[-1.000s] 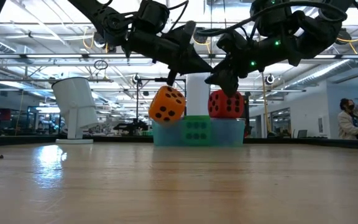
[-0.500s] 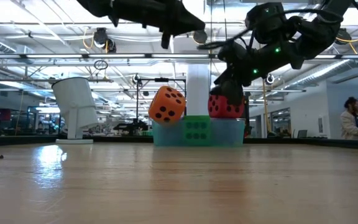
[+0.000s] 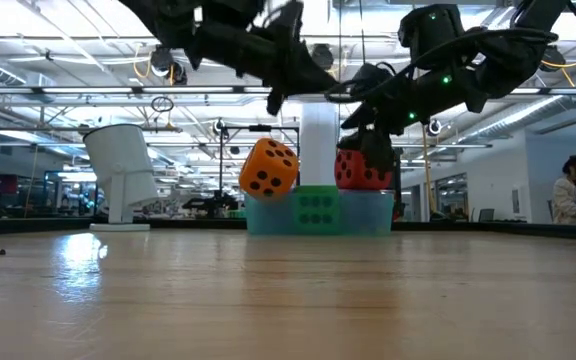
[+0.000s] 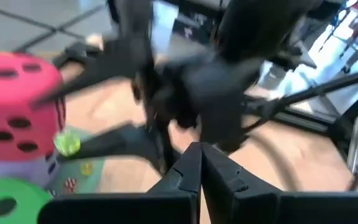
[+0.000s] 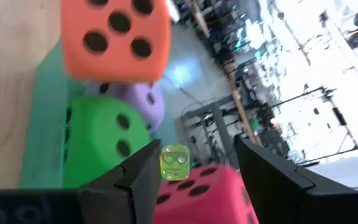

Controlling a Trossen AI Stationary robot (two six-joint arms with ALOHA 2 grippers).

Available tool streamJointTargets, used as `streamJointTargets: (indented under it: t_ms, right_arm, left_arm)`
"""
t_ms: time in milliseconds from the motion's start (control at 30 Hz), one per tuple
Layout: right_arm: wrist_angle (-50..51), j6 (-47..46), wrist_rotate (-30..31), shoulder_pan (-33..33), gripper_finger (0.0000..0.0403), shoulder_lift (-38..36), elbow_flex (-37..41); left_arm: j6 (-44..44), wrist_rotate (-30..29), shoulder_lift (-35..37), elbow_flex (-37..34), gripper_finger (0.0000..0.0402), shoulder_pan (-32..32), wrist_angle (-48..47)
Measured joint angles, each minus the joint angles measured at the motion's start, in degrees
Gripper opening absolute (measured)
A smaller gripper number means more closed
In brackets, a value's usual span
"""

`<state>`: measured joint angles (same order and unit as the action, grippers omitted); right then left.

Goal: Pick & Place Dice
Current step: Put the small green dice into the green bin, then return to Home Position

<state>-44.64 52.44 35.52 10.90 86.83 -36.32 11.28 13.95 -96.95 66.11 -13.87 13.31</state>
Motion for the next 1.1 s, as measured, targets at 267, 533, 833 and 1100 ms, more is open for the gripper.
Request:
streamJointTargets:
  t_ms: [267, 533, 833, 1100]
  right_arm:
    - [-5.45, 3.76, -4.28, -0.86, 0.0199, -0.04, 0.00]
    - [-5.26, 3.56, -4.53, -0.90, 0.0199, -0.04, 0.00]
    - [-6.50, 2.67, -7.31, -0.92, 0.0199, -0.04, 0.00]
    - [-8.64, 1.88, -7.25, -0.92, 0.0199, 0.02, 0.04]
  left_arm:
    - [1.12, 7.02, -5.40, -0.01, 0.0007, -1.93, 4.22]
    - [1.88, 7.07, -6.58, -0.04, 0.0004, -4.04, 5.02]
    - [2.76, 6.52, -6.58, -0.04, 0.0006, -7.46, 6.79]
    - [0.92, 0.74, -6.58, -0.04, 0.0003, -6.91, 6.91]
